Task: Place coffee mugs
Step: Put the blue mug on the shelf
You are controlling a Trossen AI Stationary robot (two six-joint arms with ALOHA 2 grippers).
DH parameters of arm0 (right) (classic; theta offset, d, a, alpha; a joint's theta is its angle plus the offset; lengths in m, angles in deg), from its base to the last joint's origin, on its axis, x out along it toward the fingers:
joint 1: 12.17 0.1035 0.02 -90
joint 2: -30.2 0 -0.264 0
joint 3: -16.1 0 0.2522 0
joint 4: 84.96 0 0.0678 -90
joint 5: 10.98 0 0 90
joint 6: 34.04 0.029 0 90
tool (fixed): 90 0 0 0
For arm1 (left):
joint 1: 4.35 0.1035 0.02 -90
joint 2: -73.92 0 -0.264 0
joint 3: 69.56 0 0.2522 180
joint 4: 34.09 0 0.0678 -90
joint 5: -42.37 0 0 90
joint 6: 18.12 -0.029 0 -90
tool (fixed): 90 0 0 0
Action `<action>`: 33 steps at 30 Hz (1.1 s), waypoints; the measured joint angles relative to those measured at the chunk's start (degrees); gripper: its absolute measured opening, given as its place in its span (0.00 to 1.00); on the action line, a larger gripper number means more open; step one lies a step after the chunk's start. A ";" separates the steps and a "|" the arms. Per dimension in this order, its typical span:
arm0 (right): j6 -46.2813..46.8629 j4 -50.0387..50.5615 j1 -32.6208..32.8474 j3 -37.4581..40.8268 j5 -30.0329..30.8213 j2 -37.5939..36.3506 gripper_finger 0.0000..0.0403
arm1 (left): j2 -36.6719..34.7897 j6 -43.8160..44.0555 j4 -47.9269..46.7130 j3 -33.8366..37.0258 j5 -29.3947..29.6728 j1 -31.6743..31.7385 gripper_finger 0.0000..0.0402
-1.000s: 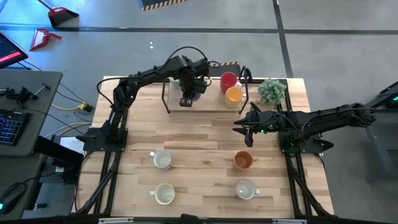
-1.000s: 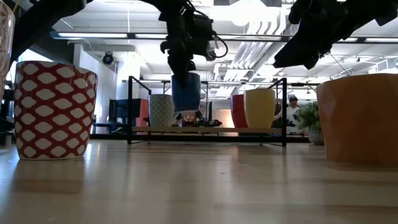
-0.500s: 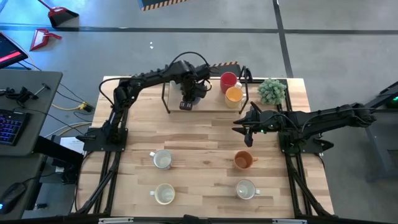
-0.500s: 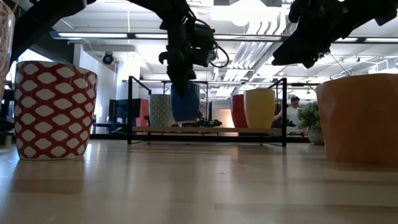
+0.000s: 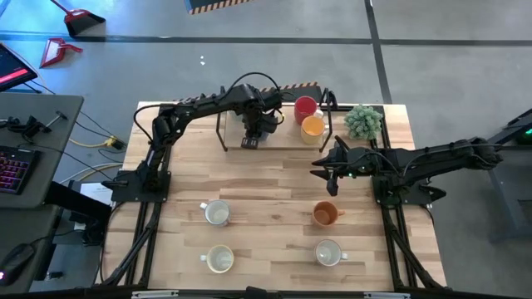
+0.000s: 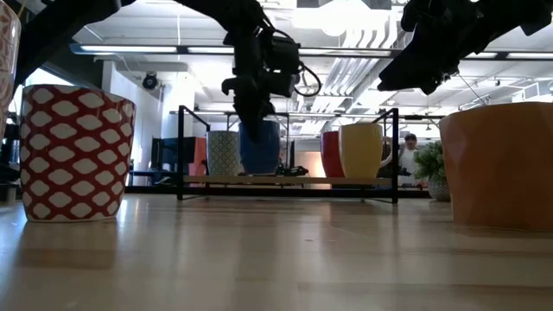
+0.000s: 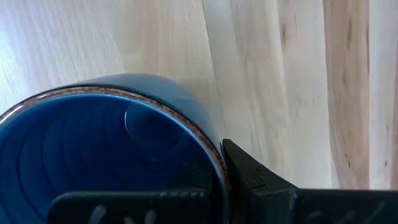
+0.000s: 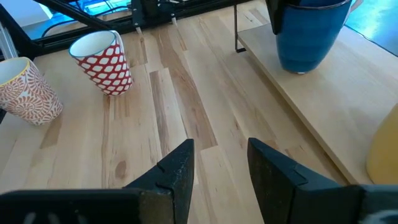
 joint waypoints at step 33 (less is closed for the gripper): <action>-0.48 0.69 0.00 0.00 0.00 0.00 0.32 | 0.00 3.85 -0.24 0.00 1.83 0.00 0.40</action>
